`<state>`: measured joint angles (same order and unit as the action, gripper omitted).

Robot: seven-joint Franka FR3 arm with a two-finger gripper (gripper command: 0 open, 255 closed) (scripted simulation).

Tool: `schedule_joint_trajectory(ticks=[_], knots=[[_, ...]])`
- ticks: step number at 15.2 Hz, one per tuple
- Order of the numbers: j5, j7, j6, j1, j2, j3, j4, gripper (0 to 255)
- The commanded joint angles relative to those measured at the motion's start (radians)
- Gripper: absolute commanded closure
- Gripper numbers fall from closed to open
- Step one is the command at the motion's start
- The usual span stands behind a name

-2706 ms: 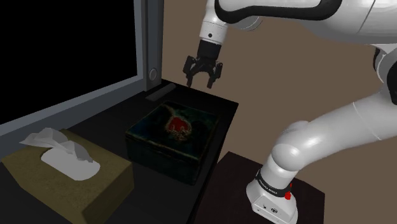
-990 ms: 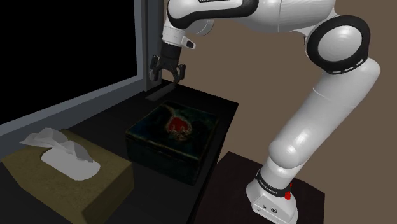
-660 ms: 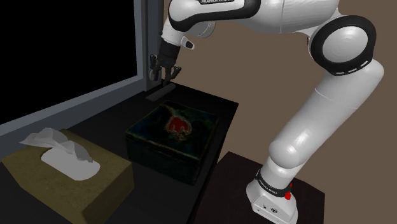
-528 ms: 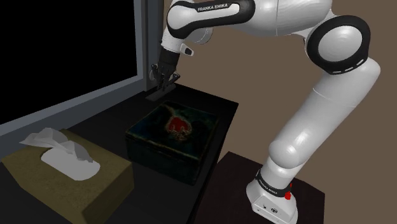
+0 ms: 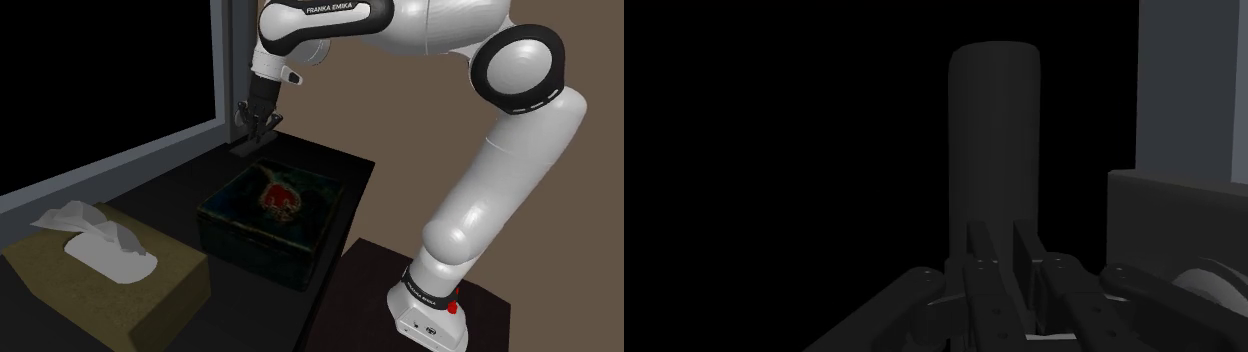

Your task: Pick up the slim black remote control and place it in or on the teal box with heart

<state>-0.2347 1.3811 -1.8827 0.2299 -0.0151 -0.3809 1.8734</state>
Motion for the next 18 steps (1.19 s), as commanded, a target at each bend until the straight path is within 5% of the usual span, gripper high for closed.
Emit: schedule_joint_trajectory(ticks=[1,18], knots=[[0.003,0.01,0.019,-0.005,0.033,-0.006,-0.026,255],[0.016,0.058,0.243,-0.005,0.042,-0.002,-0.264,255]])
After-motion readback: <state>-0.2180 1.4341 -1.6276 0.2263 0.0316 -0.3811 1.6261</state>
